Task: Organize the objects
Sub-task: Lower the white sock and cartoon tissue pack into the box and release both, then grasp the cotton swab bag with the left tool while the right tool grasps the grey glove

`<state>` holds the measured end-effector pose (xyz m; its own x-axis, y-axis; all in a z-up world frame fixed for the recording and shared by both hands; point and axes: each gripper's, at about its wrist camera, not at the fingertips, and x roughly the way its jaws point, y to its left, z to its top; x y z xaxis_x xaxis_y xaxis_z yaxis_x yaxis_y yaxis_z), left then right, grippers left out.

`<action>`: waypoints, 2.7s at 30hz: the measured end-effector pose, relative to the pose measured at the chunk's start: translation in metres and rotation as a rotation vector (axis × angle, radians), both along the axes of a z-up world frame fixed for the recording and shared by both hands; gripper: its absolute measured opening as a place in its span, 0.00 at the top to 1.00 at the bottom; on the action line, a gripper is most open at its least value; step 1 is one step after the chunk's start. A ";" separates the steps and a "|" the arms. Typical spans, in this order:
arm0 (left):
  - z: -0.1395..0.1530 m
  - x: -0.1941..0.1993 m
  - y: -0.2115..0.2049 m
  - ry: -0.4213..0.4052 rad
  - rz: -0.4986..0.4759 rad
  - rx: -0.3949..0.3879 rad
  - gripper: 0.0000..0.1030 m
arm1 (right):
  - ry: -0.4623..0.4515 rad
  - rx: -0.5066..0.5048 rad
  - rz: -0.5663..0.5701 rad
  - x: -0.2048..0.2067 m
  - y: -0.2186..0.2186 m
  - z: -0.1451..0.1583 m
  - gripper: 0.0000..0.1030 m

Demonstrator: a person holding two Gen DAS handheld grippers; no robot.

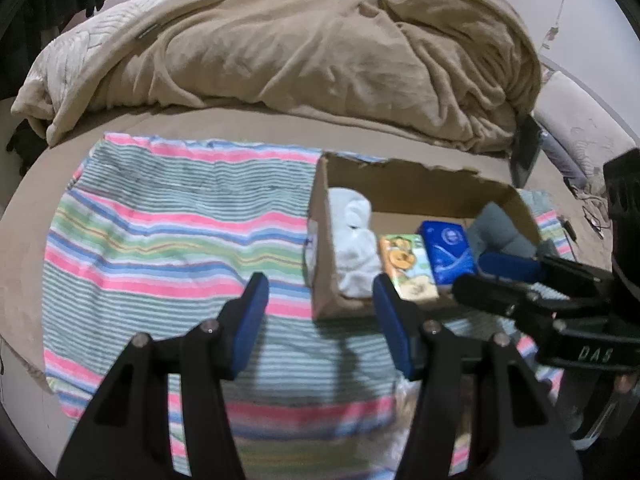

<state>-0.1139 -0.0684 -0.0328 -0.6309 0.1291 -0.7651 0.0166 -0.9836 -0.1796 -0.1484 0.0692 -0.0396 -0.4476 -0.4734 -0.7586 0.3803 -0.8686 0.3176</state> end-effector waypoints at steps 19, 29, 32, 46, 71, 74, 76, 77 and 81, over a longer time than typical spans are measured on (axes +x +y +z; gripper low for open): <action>0.030 0.052 0.036 0.050 -0.070 -0.002 0.45 | 0.058 0.049 -0.121 0.067 0.068 0.026 0.37; 0.019 0.066 0.050 0.014 -0.089 -0.011 0.45 | 0.019 0.058 -0.143 0.087 0.086 0.009 0.36; 0.014 0.069 0.054 0.000 -0.098 -0.009 0.45 | 0.006 0.061 -0.148 0.093 0.090 0.002 0.36; -0.029 0.071 0.077 -0.102 -0.160 -0.035 0.45 | -0.083 0.091 -0.133 0.107 0.096 -0.039 0.36; -0.073 0.066 0.083 -0.147 -0.220 -0.095 0.41 | -0.127 0.117 -0.009 0.109 0.075 -0.069 0.77; -0.071 0.069 0.080 -0.141 -0.218 -0.080 0.45 | -0.117 0.114 -0.011 0.110 0.077 -0.064 0.77; -0.068 0.071 0.078 -0.136 -0.214 -0.069 0.46 | -0.107 0.114 -0.021 0.112 0.080 -0.059 0.77; -0.065 0.073 0.077 -0.131 -0.212 -0.060 0.46 | -0.102 0.112 -0.027 0.112 0.081 -0.057 0.77; -0.052 0.077 0.077 -0.112 -0.202 -0.047 0.46 | -0.073 0.109 -0.050 0.115 0.090 -0.044 0.77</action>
<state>-0.0374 0.0086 -0.0843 -0.5067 0.2064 -0.8370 -0.1638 -0.9763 -0.1415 -0.0336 0.1593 -0.0832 -0.4104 -0.3653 -0.8355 0.3155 -0.9165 0.2457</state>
